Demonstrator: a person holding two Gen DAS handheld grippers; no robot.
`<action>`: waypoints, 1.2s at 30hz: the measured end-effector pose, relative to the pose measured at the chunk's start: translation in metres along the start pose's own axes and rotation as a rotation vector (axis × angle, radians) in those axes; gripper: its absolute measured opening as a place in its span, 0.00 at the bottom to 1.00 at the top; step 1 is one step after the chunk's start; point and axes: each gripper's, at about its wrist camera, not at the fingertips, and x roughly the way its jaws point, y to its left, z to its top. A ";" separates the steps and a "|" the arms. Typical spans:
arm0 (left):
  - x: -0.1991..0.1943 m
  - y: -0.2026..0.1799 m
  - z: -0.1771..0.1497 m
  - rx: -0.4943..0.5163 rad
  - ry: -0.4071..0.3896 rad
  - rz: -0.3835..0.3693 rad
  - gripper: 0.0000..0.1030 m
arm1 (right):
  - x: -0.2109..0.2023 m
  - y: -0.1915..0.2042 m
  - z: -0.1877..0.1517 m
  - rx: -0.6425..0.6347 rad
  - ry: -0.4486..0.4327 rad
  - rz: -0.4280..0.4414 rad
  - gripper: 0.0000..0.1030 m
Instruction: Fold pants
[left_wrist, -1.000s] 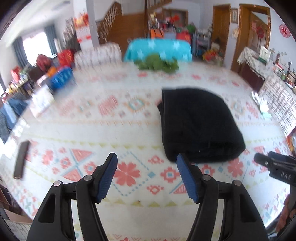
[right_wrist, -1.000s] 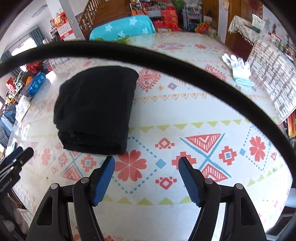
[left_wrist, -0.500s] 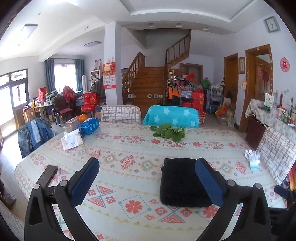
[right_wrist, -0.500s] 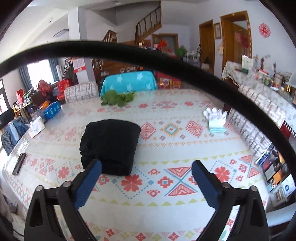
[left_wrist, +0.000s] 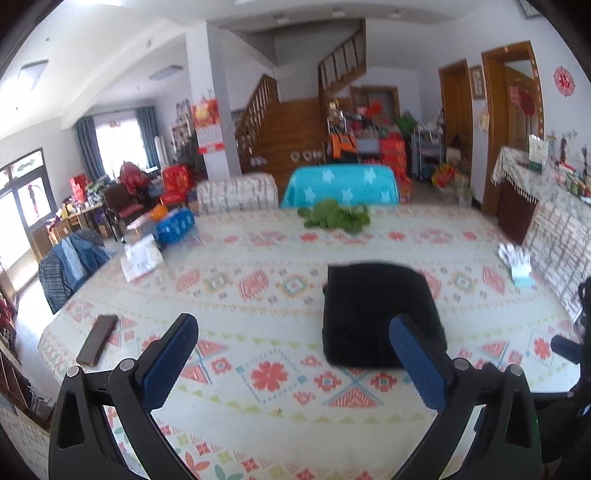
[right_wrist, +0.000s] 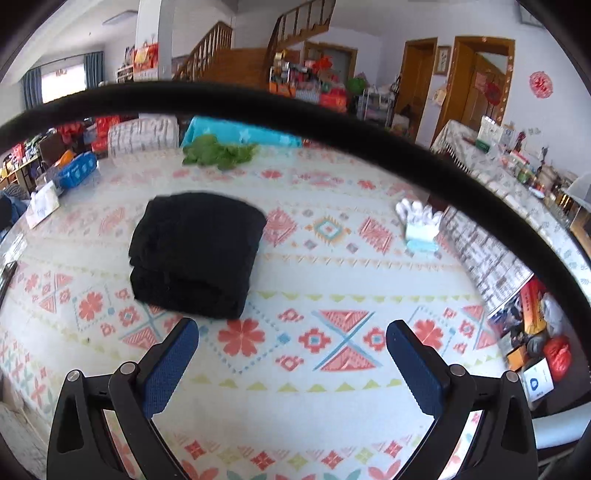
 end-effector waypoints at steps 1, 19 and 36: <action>0.006 0.002 -0.004 0.013 0.026 -0.009 1.00 | 0.002 0.003 -0.001 0.007 0.014 0.002 1.00; 0.057 0.019 -0.036 0.062 0.203 -0.107 1.00 | 0.029 0.047 -0.008 -0.023 0.126 -0.017 1.00; 0.084 0.023 -0.036 0.042 0.281 -0.142 1.00 | 0.048 0.055 -0.002 -0.013 0.172 -0.003 1.00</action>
